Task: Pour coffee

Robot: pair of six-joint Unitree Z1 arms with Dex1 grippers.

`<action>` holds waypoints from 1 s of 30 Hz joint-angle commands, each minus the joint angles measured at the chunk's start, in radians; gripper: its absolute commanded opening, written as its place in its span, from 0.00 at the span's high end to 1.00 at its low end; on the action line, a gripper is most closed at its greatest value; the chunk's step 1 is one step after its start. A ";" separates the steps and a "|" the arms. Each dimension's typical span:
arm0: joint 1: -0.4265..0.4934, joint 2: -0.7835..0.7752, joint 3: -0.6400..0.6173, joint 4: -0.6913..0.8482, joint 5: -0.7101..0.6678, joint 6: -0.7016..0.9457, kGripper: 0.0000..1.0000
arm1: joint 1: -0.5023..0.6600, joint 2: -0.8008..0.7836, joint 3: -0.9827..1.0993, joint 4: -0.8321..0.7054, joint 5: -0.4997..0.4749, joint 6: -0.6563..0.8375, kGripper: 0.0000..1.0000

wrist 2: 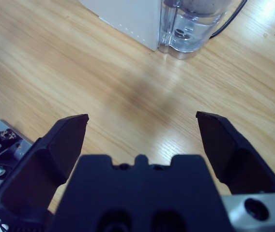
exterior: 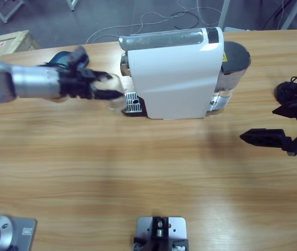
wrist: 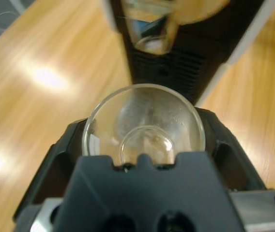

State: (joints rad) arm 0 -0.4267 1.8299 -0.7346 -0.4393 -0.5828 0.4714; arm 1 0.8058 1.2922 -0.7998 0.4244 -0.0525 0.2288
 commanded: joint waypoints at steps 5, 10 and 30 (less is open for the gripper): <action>0.301 -0.065 -0.008 -0.165 0.403 -0.231 1.00 | 0.007 0.062 0.018 -0.024 0.019 0.009 0.00; 0.385 0.060 -0.038 -0.252 0.401 -0.258 1.00 | 0.007 0.071 0.015 -0.024 0.017 0.009 0.00; 0.361 0.282 -0.321 0.033 0.493 -0.257 1.00 | 0.003 0.086 0.046 -0.050 0.010 0.009 0.00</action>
State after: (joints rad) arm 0 -0.0536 2.0385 -0.9269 -0.6008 -0.1117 0.2216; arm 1 0.8058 1.3734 -0.7977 0.3842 -0.0493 0.2288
